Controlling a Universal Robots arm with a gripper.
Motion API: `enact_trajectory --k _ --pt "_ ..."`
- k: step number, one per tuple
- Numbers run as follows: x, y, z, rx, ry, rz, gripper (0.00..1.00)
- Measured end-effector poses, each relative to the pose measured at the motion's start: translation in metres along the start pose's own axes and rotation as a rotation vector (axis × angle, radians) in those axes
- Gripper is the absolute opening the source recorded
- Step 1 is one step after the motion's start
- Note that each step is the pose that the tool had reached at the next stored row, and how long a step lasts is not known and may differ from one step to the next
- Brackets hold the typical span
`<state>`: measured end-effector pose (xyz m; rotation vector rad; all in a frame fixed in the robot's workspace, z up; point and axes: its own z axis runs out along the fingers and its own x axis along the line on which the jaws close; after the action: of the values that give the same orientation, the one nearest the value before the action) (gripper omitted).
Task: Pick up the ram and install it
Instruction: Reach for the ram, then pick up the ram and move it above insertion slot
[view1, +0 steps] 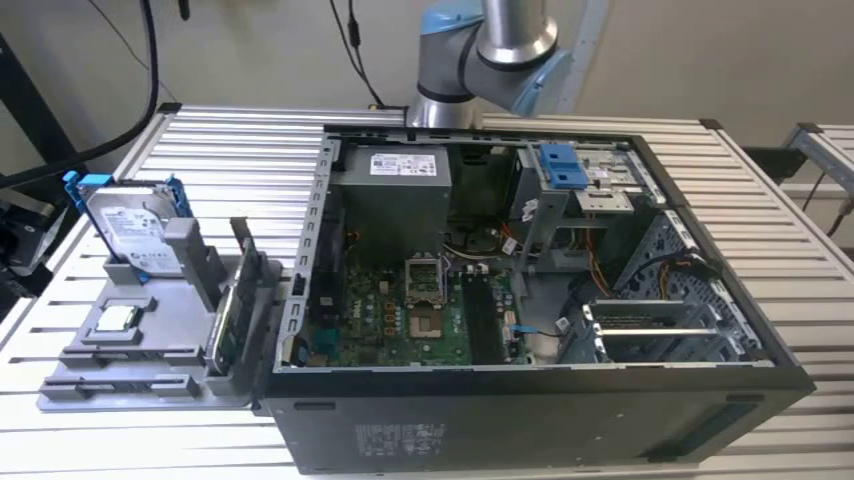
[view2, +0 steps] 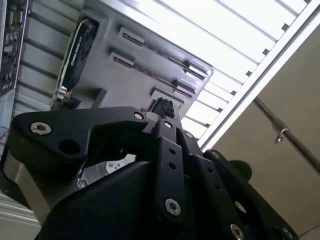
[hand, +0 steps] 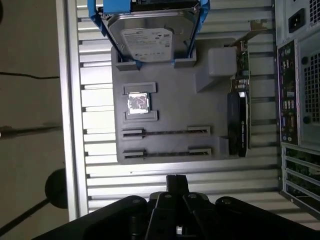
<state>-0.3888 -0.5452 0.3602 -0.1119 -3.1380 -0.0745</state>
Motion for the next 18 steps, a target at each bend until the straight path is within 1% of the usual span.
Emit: enact_trajectory --k 4,6,15,18 --pt "0.0000 -0.0001 0.0000 0.0003 0.0010 0.000 0.11" --pt "0.0000 -0.0001 0.0001 0.0005 0.0046 0.000 0.11" --pt "0.0000 -0.0001 0.0001 0.0006 0.0065 0.000 0.11" --pt "0.0000 -0.0001 0.0001 0.0006 0.0068 -0.007 0.11"
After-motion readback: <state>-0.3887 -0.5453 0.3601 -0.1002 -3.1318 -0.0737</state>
